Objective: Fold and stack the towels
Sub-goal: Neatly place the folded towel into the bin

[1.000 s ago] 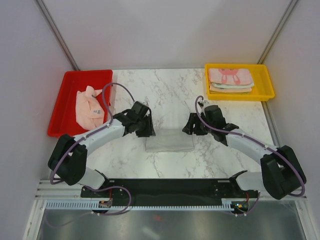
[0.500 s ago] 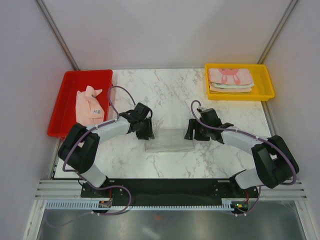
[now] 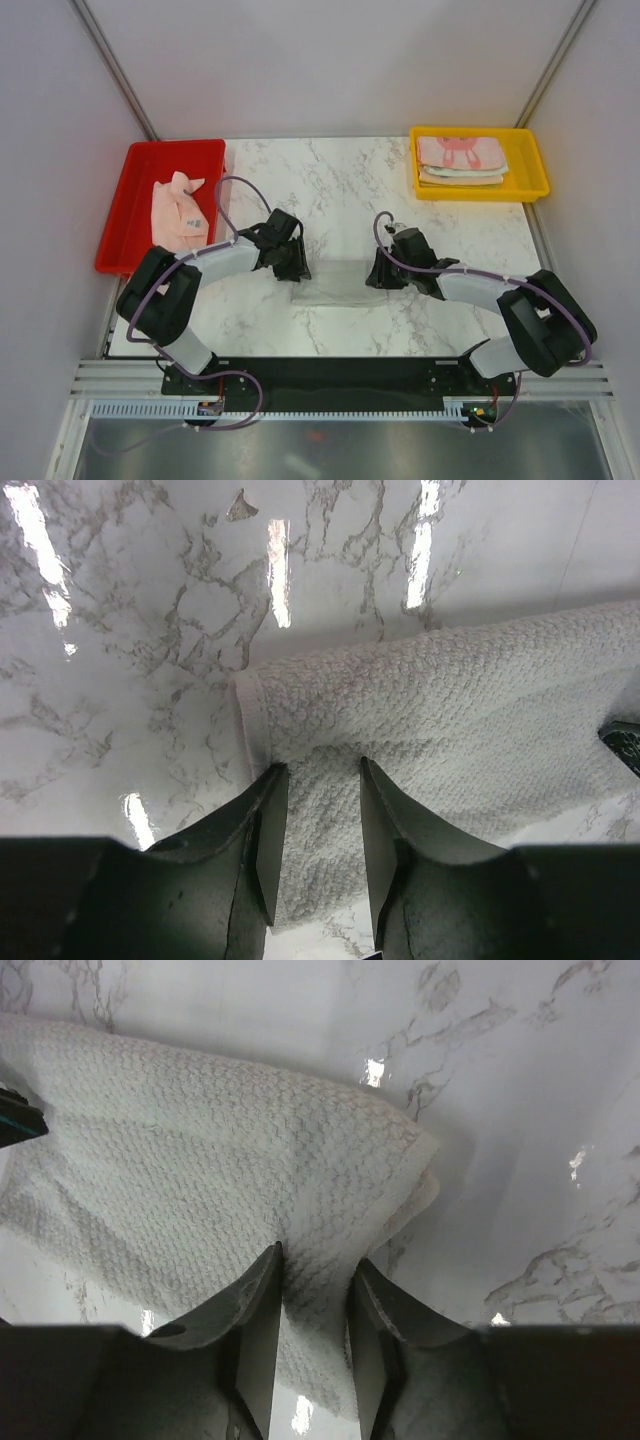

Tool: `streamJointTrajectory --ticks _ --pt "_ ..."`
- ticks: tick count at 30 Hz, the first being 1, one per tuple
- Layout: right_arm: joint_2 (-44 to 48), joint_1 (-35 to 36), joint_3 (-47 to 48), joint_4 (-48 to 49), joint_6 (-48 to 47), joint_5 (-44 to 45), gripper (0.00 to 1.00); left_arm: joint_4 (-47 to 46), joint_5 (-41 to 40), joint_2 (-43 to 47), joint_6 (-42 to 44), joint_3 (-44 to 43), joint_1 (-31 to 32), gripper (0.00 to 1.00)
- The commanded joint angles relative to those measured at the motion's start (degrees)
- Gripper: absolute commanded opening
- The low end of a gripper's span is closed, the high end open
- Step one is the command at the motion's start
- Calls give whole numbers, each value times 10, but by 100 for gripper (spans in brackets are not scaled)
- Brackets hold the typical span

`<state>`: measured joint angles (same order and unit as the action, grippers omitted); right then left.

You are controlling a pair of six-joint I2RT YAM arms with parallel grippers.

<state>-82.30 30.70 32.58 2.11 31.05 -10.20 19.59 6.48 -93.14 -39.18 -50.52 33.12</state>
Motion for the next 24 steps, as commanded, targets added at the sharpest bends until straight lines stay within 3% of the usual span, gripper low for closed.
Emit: streamJointTrajectory --ticks 1,2,4,5,15,24 --pt "6 9 -13 -36 -5 17 37 -3 -2 -2 -20 19 0 42" --pt "10 9 -10 -42 -9 25 25 -3 -3 1 -20 20 0 42" --pt "20 9 2 -70 -24 49 12 -3 -6 2 -22 19 -1 42" --pt "21 9 19 -81 -27 71 1 0 -8 2 -21 15 -3 43" --pt "-16 8 128 -149 -73 94 0 63 -16 49 6 -41 -24 43" --pt "-63 2 266 -232 -136 156 0 154 -18 173 68 -134 -120 45"
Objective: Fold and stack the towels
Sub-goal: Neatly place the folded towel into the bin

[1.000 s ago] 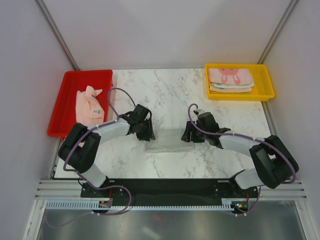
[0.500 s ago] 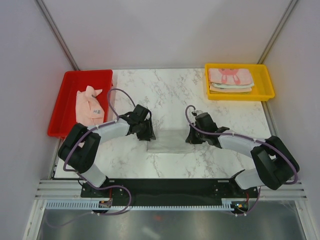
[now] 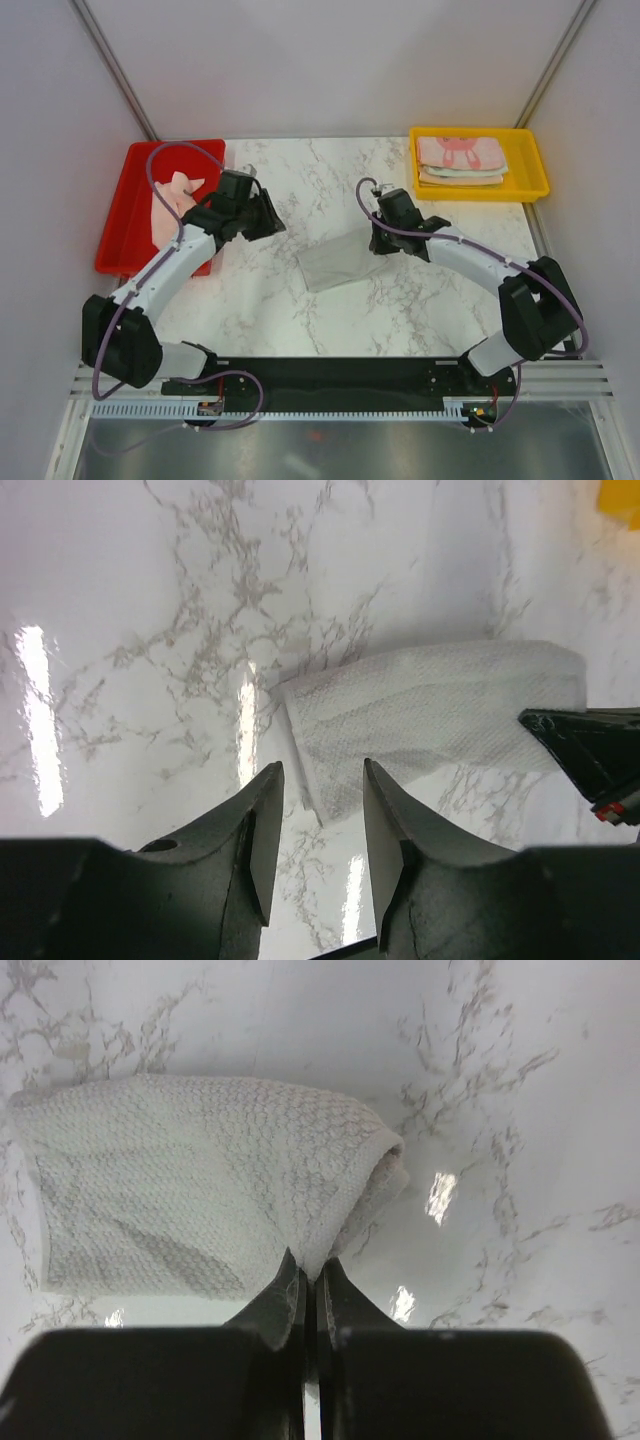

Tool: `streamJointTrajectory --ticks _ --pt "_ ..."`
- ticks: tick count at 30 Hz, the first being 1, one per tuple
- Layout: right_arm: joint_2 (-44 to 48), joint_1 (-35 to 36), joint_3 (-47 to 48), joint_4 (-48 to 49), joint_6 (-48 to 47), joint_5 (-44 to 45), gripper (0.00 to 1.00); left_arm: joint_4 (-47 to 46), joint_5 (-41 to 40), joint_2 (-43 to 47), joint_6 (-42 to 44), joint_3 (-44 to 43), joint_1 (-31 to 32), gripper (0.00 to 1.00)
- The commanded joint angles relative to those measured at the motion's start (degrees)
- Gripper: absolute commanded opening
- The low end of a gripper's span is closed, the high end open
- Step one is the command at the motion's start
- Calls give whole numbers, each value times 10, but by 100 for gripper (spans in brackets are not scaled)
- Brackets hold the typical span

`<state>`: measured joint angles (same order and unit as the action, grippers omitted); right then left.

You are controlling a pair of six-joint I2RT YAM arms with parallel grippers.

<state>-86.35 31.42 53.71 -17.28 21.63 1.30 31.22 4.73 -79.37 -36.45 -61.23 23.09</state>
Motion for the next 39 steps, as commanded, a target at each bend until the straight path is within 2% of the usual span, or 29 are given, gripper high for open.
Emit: streamJointTrajectory --ticks 1,7,21,31,39 --pt "-31 -12 92 -47 -51 46 0 39 1 46 45 -29 -23 45" --pt "-137 -63 253 -107 -143 50 0 45 -10 48 79 -22 -30 47" --pt "-348 -224 574 -214 -265 32 0 45 21 -11 109 -31 -31 47" --pt "-466 -304 810 -215 -240 -96 0 45 39 -31 117 -42 -32 47" --pt "-499 -334 862 -188 -221 -138 0 45 47 -31 120 -40 -32 48"
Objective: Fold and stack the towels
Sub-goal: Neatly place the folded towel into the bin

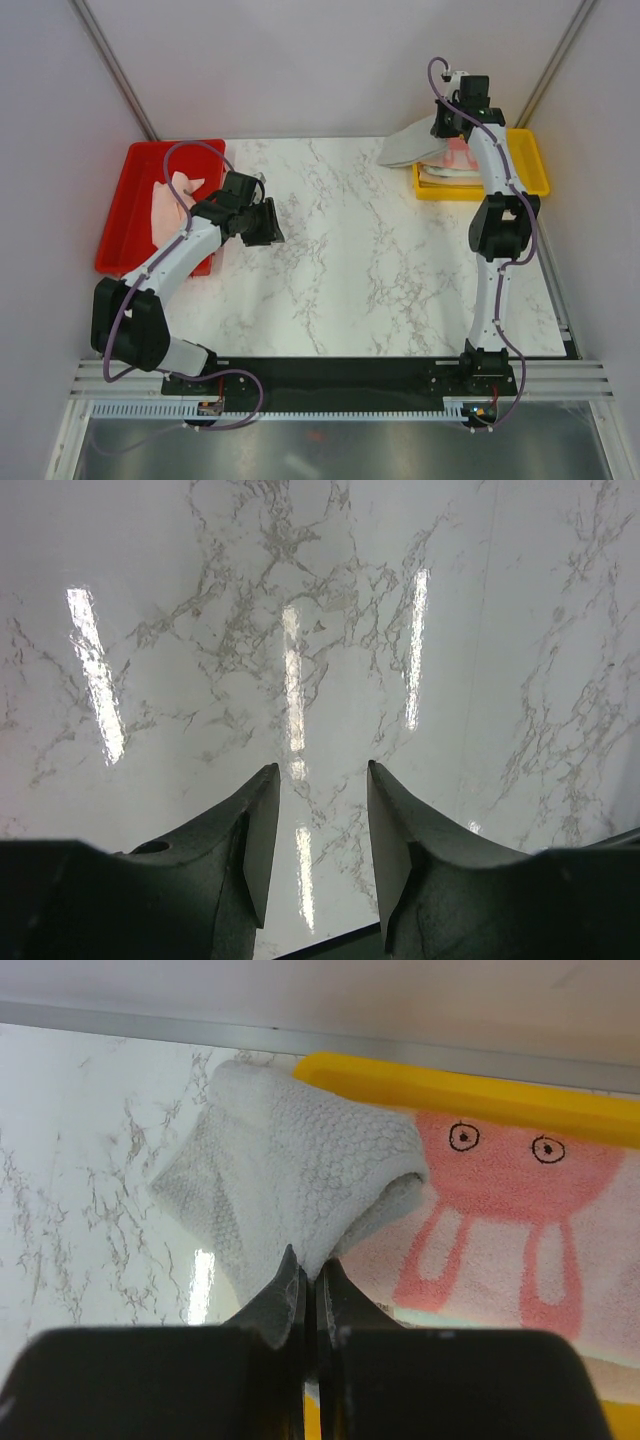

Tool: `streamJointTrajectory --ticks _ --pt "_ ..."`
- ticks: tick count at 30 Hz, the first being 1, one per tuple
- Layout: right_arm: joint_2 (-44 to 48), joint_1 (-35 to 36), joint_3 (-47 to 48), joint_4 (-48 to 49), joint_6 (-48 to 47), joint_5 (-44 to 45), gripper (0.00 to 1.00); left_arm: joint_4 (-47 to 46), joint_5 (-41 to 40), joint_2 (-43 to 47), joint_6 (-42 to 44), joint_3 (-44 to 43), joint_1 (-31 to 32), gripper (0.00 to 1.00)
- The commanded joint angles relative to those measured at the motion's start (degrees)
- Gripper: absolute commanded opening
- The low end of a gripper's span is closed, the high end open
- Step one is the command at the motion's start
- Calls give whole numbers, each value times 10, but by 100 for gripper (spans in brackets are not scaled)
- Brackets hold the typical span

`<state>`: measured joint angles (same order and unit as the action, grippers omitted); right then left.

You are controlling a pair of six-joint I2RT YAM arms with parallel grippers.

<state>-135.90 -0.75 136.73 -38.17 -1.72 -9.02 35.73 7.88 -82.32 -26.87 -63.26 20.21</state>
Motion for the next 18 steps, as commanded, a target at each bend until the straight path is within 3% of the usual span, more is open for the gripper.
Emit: streamJointTrajectory --ticks 1,18 --pt "-3 -21 33 24 14 -35 0 0 17 0 25 -19 -3 48" --pt "-2 -124 36 21 2 -92 0 0 23 -15 24 -26 -3 48"
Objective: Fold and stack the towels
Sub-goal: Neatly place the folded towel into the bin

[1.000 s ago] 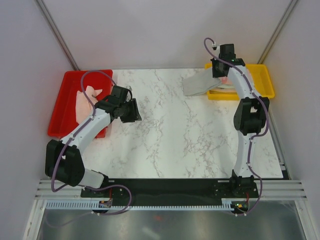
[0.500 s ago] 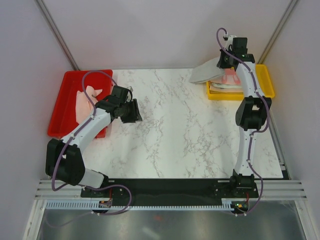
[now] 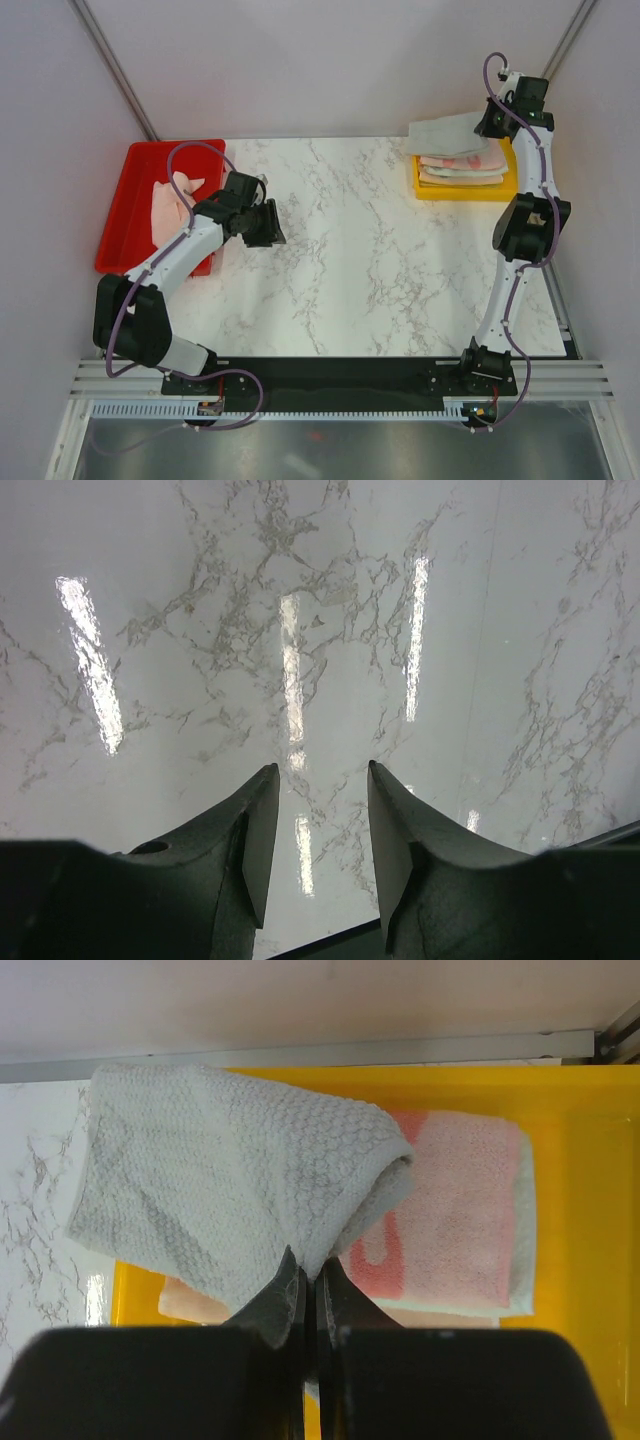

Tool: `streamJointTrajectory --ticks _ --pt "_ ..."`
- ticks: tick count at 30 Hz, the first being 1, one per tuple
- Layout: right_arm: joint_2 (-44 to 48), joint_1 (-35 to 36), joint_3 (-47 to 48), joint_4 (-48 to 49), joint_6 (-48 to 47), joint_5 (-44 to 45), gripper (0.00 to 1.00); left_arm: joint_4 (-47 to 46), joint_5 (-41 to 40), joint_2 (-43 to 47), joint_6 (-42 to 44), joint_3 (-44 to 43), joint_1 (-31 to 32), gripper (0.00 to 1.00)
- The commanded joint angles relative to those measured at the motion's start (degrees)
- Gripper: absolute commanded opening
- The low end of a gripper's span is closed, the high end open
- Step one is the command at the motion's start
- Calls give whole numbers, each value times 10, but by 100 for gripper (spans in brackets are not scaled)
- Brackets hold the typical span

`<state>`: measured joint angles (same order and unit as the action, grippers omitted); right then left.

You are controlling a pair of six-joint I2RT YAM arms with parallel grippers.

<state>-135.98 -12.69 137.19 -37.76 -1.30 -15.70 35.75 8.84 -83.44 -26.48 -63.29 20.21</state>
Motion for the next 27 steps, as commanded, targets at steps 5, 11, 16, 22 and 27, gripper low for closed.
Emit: streamJointTrajectory --ticks 5,11,16,22,27 --pt "-31 -28 56 22 12 -42 0 -1 14 -6 24 -24 -3 48" --pt "-83 -46 69 45 27 -48 0 -1 14 -10 27 -24 -4 49" --pt "-118 -63 72 63 55 -29 10 -1 20 -15 27 -27 -5 49" --pt "-96 -71 53 96 85 5 49 0 27 -17 28 -26 -5 50" --pt "-4 -49 -36 111 105 109 69 -1 41 -12 27 -27 -5 50"
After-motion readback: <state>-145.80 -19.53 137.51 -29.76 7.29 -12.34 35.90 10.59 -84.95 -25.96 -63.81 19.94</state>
